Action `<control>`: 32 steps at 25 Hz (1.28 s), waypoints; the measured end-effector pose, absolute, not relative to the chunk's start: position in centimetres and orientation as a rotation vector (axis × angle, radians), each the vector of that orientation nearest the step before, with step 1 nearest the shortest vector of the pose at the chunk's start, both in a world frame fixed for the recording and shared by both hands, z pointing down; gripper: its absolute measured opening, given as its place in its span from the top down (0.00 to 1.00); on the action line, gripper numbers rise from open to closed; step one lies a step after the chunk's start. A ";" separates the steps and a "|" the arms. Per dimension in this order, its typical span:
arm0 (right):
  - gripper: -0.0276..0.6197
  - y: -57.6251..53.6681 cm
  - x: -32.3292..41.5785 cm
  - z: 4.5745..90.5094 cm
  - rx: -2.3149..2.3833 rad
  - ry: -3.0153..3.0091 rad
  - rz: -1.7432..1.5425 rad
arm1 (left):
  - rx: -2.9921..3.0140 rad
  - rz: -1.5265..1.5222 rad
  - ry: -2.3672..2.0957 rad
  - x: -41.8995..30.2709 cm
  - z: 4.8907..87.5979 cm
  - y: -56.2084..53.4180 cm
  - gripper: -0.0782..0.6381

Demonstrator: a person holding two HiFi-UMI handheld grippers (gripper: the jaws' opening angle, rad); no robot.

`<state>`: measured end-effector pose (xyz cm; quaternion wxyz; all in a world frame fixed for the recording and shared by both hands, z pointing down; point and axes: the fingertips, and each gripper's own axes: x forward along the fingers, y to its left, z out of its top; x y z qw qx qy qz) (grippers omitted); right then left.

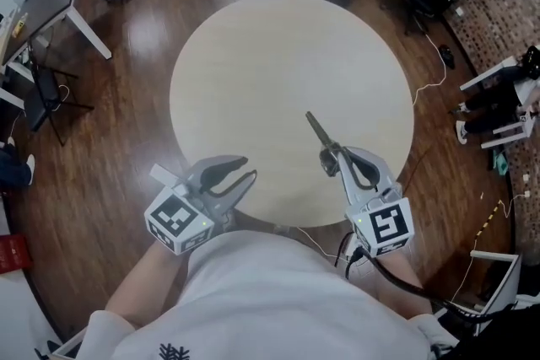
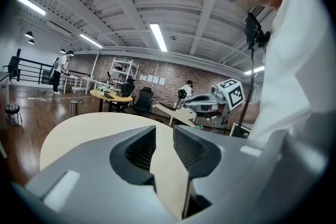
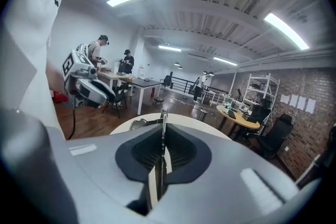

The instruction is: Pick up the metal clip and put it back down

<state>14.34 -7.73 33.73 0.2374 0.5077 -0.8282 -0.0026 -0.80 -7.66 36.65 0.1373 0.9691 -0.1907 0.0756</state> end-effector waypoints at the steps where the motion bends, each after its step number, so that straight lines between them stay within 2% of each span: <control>1: 0.95 -7.0 14.7 32.9 1.396 -2.275 -0.003 | 2.811 0.221 -0.547 -0.4 36.5 -7.7 0.75; 8: 0.95 -5.5 15.4 30.4 1.419 -2.296 0.005 | 2.850 0.246 -0.540 0.4 36.2 -8.7 0.75; 11: 0.95 -5.5 15.4 30.4 1.430 -2.298 -0.002 | 2.862 0.231 -0.565 0.2 36.0 -9.0 0.81; 16: 0.95 -5.7 15.5 30.7 1.431 -2.303 -0.002 | 2.870 0.224 -0.543 0.4 35.8 -8.7 0.74; 25: 0.95 -7.3 16.6 32.1 1.370 -2.313 0.016 | 2.858 0.260 -0.566 1.6 35.7 -8.4 0.70; 32: 0.95 -10.3 17.6 37.7 1.277 -2.251 0.045 | 2.836 0.264 -0.604 1.6 35.6 -8.1 0.70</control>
